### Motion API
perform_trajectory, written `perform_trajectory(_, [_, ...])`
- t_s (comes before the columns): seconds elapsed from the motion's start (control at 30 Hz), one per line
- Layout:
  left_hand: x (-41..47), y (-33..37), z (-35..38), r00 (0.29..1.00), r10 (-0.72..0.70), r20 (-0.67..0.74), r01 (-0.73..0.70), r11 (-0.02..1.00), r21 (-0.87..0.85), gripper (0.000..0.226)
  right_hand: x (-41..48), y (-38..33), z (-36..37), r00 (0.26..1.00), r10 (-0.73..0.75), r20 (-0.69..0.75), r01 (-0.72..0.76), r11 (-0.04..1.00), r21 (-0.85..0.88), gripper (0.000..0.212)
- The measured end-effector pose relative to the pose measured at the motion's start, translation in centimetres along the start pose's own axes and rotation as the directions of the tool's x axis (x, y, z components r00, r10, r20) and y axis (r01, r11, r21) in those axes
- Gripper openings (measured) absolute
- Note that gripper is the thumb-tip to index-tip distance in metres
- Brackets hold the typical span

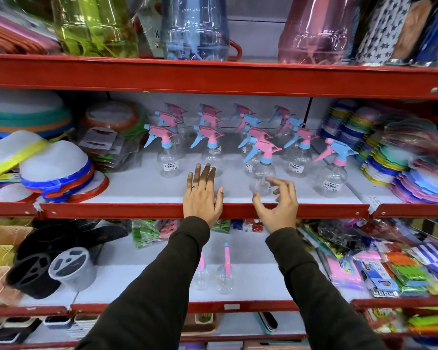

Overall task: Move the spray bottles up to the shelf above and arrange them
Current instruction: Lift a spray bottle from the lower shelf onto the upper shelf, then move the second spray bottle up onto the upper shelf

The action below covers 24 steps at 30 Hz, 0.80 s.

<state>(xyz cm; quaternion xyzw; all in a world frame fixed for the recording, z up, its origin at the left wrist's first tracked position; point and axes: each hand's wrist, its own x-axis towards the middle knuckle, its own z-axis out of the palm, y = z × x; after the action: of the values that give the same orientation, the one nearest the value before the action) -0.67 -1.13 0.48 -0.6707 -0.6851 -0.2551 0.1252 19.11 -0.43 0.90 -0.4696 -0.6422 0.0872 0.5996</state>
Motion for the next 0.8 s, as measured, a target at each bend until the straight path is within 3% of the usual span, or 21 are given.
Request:
perform_trajectory(0.07, [-0.6, -1.0, -0.5, 0.999, 0.042, 0.002, -0.042, 0.999, 0.003, 0.064, -2.6, 0.0, 0.5, 0.999, -0.046, 0.014, 0.046, 0.999, 0.003, 0.026])
perform_trajectory(0.13, [-1.2, -2.9, -1.2, 0.998, 0.059, -0.009, -0.059, 0.998, 0.011, 0.063, -5.4, 0.9, 1.4, 0.998, 0.003, 0.060, -0.003, 1.000, -0.006, 0.020])
perform_trajectory(0.23, [-2.0, -6.6, -2.4, 0.999, 0.004, -0.048, -0.002, 1.000, 0.026, 0.064, -9.5, 3.1, 2.7, 0.966, 0.212, 0.149, -0.199, 0.975, -0.093, 0.022])
perform_trajectory(0.33, [-2.5, -9.9, -3.3, 0.997, -0.032, -0.070, 0.036, 0.998, 0.048, 0.064, -13.8, 5.3, 3.3, 0.886, 0.396, 0.240, -0.354, 0.914, -0.201, 0.031])
perform_trajectory(0.43, [-2.4, -11.6, -3.2, 0.994, -0.054, -0.090, 0.060, 0.996, 0.067, 0.061, -17.1, 6.7, 3.9, 0.698, 0.588, 0.408, -0.481, 0.808, -0.342, 0.039])
perform_trajectory(0.5, [-2.3, -11.8, -2.9, 0.994, -0.052, -0.099, 0.060, 0.995, 0.076, 0.060, -18.6, 7.2, 4.7, 0.544, 0.642, 0.541, -0.459, 0.767, -0.448, 0.049])
perform_trajectory(0.6, [-2.0, -12.1, -2.2, 0.993, -0.042, -0.107, 0.052, 0.995, 0.087, 0.059, -19.7, 7.3, 6.6, 0.410, 0.692, 0.594, -0.493, 0.716, -0.494, 0.072])
perform_trajectory(0.67, [-1.9, -12.3, -1.9, 0.992, -0.035, -0.120, 0.047, 0.994, 0.100, 0.059, -20.0, 7.6, 7.8, 0.398, 0.730, 0.555, -0.563, 0.672, -0.480, 0.078])
perform_trajectory(0.8, [-1.9, -12.5, -1.8, 0.991, -0.024, -0.135, 0.039, 0.994, 0.107, 0.059, -20.4, 8.0, 9.1, 0.445, 0.785, 0.430, -0.643, 0.615, -0.456, 0.067])
